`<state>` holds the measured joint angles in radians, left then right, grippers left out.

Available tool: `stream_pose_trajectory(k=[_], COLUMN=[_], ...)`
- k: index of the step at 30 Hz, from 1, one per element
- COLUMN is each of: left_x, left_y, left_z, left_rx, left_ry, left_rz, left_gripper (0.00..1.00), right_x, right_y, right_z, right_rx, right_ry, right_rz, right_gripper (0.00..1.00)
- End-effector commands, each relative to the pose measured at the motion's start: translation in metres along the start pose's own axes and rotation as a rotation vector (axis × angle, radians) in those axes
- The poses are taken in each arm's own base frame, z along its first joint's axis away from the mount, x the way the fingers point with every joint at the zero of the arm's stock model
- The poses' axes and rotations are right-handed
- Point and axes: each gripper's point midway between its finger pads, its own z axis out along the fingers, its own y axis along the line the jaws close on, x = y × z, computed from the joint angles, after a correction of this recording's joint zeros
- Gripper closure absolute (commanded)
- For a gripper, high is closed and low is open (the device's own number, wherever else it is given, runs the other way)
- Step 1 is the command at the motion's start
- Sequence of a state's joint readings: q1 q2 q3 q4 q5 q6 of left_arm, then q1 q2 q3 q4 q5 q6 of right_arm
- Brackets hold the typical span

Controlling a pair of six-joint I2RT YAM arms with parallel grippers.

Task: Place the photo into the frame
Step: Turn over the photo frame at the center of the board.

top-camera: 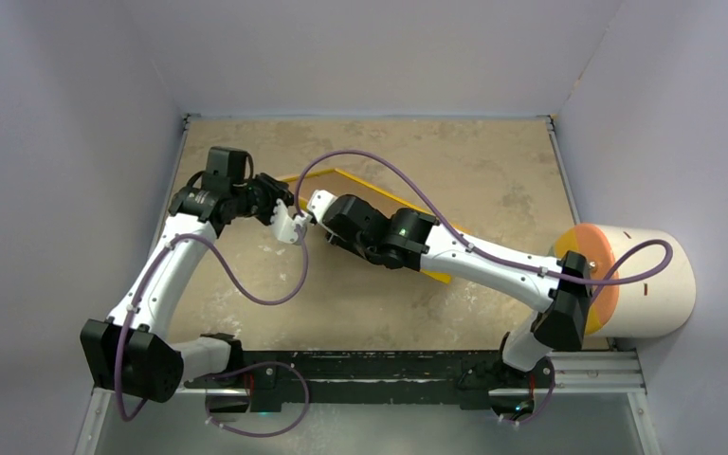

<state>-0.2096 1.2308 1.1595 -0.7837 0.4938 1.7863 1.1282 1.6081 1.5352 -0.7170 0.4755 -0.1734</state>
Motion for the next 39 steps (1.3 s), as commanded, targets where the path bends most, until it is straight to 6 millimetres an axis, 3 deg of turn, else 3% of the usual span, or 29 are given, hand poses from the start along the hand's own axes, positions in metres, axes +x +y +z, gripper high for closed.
stream_pose_trajectory(k=[1, 2, 4, 7, 12, 17, 21, 23, 26, 29, 35, 39], left_x=[-0.012, -0.012, -0.013, -0.017, -0.023, -0.013, 0.024, 0.045, 0.079, 0.102, 0.101, 0.1], left_y=[0.037, 0.039, 0.044, 0.05, 0.056, 0.079, 0.095, 0.102, 0.111, 0.107, 0.097, 0.084], left_z=[-0.017, -0.019, -0.021, -0.029, -0.042, -0.072, -0.104, -0.11, -0.11, -0.102, -0.09, -0.079], left_rx=[-0.121, -0.133, -0.158, -0.215, -0.299, -0.414, -0.545, -0.575, -0.605, -0.574, -0.523, -0.482], left_ry=[-0.027, -0.028, -0.028, -0.029, -0.039, -0.061, -0.075, -0.045, 0.032, 0.076, 0.025, 0.015], left_rz=[-0.024, -0.029, -0.041, -0.036, -0.013, -0.116, -0.329, -0.467, -0.707, -0.889, -1.01, -1.066], left_gripper=[0.85, 0.82, 0.63, 0.38, 0.16, 0.11, 0.09, 0.08, 0.07, 0.06, 0.05, 0.04], right_x=[-0.023, -0.025, -0.028, -0.033, -0.043, -0.052, -0.074, -0.084, -0.098, -0.098, -0.076, -0.055], right_y=[-0.036, -0.038, -0.04, -0.035, -0.04, -0.048, -0.066, -0.084, -0.108, -0.142, -0.206, -0.234], right_z=[-0.021, -0.022, -0.025, -0.03, -0.037, -0.036, -0.04, -0.037, -0.029, -0.016, 0.006, 0.014], right_rx=[0.185, 0.195, 0.205, 0.158, 0.161, 0.151, 0.13, 0.125, 0.111, 0.127, 0.091, 0.017], right_ry=[-0.088, -0.095, -0.108, -0.149, -0.209, -0.228, -0.277, -0.292, -0.3, -0.288, -0.275, -0.277], right_rz=[0.016, 0.022, 0.043, 0.085, 0.105, 0.141, 0.221, 0.279, 0.369, 0.483, 0.74, 0.912], right_gripper=[0.65, 0.69, 0.77, 0.8, 0.87, 0.92, 0.95, 0.95, 0.96, 0.99, 0.99, 0.98])
